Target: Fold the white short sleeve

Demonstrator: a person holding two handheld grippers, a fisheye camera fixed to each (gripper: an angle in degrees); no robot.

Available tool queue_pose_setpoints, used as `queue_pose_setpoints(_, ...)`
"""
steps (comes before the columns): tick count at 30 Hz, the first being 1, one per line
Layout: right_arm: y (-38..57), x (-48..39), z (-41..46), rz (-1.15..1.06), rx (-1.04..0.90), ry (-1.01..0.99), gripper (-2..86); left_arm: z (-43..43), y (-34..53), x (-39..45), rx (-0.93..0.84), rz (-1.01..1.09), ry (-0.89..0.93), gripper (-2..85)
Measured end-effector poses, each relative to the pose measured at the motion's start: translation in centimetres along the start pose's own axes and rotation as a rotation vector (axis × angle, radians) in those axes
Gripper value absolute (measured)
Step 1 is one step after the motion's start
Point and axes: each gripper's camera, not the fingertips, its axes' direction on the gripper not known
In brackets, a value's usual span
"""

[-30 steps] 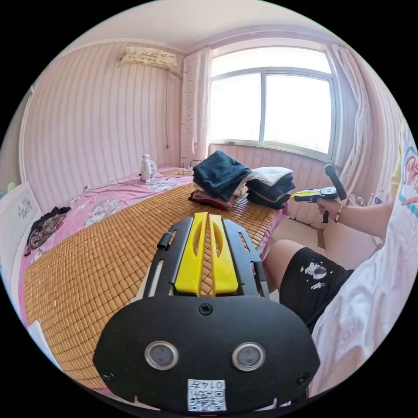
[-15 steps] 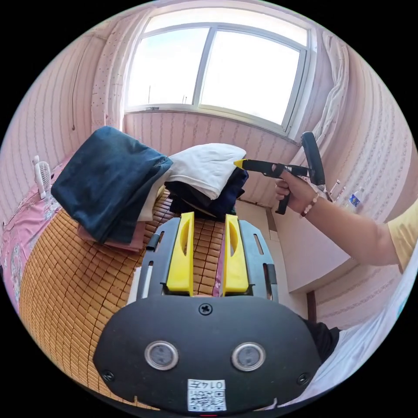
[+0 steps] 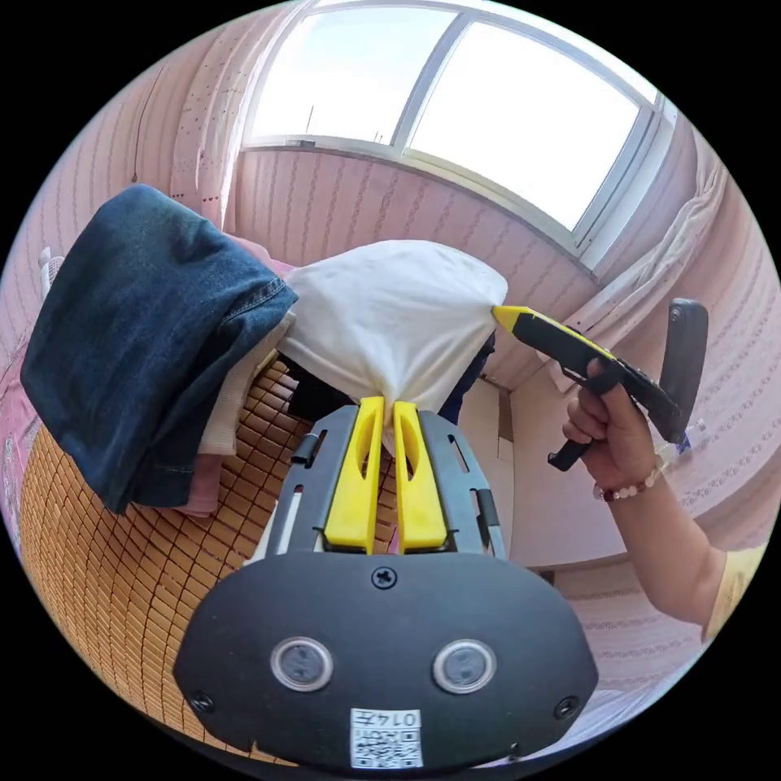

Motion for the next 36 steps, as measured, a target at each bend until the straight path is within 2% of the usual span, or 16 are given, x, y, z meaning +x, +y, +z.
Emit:
queue_pose_setpoints(2, -0.4, -0.4, -2.2, 0.002, 0.055, -0.049, -0.1, -4.2, 0.5, 0.8, 0.088, 0.064, 0.041, -0.1)
queue_pose_setpoints(4, -1.0, -1.9, -5.5, -0.022, 0.134, -0.189, -0.2, -8.2, 1.9, 1.1, 0.168, 0.115, 0.061, -0.5)
queue_pose_setpoints(7, -2.2, -6.3, -7.8, -0.128, 0.15, -0.342, -0.3, -15.4, 5.8, 0.6, 0.295, 0.101, 0.095, -0.7)
queue_pose_setpoints(9, -2.9, -9.7, -7.6, -0.189, 0.121, -0.466, -0.3, -20.1, 8.9, 0.1, 0.376, 0.066, 0.057, -0.8)
queue_pose_setpoints(16, -4.0, -25.5, -1.7, -0.22, 0.031, -0.975, -0.3, -38.5, 21.5, -1.8, 0.62, -0.115, -0.313, -0.8)
queue_pose_setpoints(19, -4.0, -30.5, -1.3, -0.214, 0.063, -1.107, -0.2, -44.1, 24.6, -0.1, 0.661, -0.066, -0.425, -0.7)
queue_pose_setpoints(21, -3.8, -32.6, -1.0, -0.227, 0.062, -1.123, -0.2, -45.6, 25.8, 0.6, 0.648, -0.042, -0.457, -0.6)
queue_pose_setpoints(24, -2.5, -34.2, 0.9, -0.242, -0.006, -1.059, 0.2, -45.6, 28.1, -0.6, 0.619, -0.123, -0.424, -0.3)
queue_pose_setpoints(27, 0.5, -34.2, 5.1, -0.245, -0.176, -0.862, 1.1, -43.8, 31.7, -3.5, 0.595, -0.267, -0.329, -0.2)
queue_pose_setpoints(28, 2.3, -33.9, 7.0, -0.254, -0.251, -0.739, 1.9, -42.8, 33.4, -4.8, 0.56, -0.322, -0.309, 0.1)
queue_pose_setpoints(31, 7.0, -33.3, 11.0, -0.297, -0.461, -0.555, 5.0, -40.2, 38.0, -8.1, 0.407, -0.494, -0.319, 1.9)
queue_pose_setpoints(36, 12.6, -37.2, 13.7, -0.44, -0.658, -0.554, 7.8, -38.1, 43.6, -12.5, 0.231, -0.697, -0.323, 4.2)
